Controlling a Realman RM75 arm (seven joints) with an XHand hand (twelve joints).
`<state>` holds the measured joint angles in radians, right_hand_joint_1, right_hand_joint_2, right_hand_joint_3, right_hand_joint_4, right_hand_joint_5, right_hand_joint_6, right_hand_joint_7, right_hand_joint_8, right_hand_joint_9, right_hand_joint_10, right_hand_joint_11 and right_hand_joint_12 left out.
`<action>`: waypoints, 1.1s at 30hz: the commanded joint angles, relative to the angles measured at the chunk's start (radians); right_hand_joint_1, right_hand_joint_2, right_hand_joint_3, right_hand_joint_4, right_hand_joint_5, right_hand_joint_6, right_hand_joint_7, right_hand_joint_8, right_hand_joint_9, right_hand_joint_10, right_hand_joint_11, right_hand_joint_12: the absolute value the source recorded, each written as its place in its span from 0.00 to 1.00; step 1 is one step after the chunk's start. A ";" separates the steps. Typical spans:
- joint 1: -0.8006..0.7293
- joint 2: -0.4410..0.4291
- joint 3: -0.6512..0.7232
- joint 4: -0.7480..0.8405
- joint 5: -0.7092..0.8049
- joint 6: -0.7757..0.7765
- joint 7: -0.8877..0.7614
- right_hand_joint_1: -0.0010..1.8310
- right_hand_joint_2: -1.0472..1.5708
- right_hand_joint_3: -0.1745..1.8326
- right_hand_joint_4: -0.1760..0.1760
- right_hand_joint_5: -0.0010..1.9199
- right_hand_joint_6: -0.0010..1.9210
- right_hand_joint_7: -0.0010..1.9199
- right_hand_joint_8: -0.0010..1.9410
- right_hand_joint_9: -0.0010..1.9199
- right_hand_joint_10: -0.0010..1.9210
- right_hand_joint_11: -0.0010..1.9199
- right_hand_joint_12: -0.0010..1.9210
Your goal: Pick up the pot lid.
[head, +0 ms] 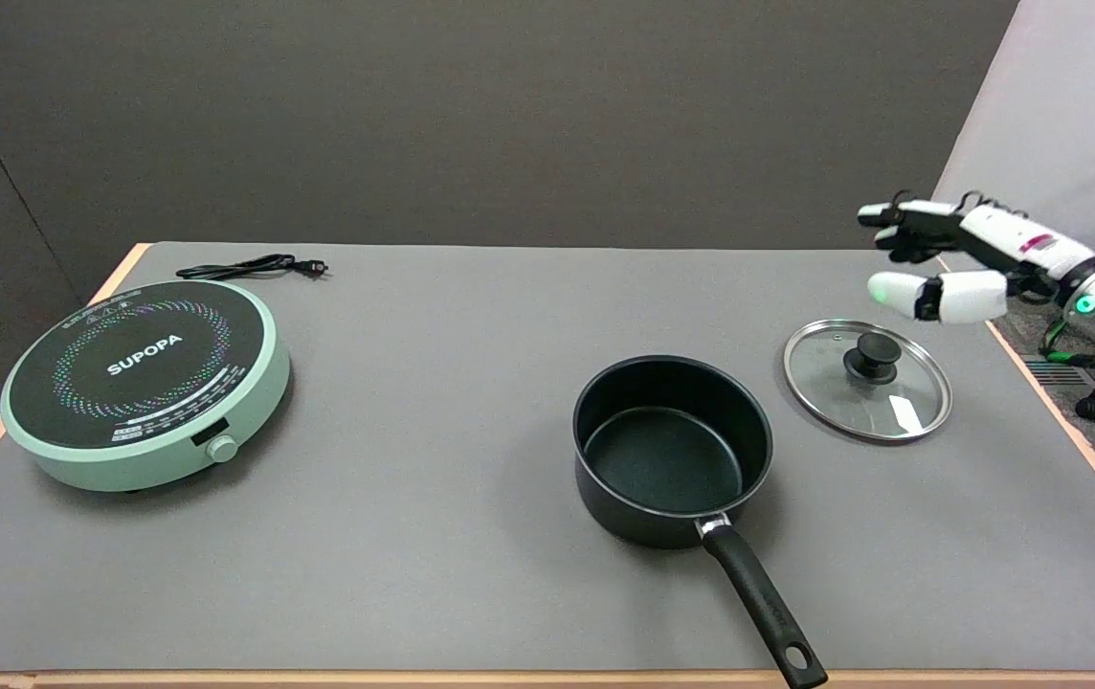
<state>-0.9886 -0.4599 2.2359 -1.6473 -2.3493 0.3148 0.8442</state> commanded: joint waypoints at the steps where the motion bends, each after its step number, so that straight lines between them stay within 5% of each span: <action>1: 0.180 -0.013 -0.135 0.006 -0.124 -0.249 -0.049 0.29 0.58 0.55 0.82 0.17 0.08 0.27 0.09 0.28 0.17 0.20 0.36; 13: 0.231 0.010 -0.181 0.034 -0.124 -0.273 -0.419 0.32 0.58 0.54 0.81 0.17 0.08 0.26 0.09 0.28 0.15 0.19 0.34; 33: 0.330 0.015 -0.293 0.121 -0.124 -0.273 -0.537 0.38 0.59 0.55 0.72 0.16 0.08 0.23 0.09 0.27 0.15 0.18 0.32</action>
<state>-0.7757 -0.4554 2.0568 -1.6001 -2.4646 0.0577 0.4600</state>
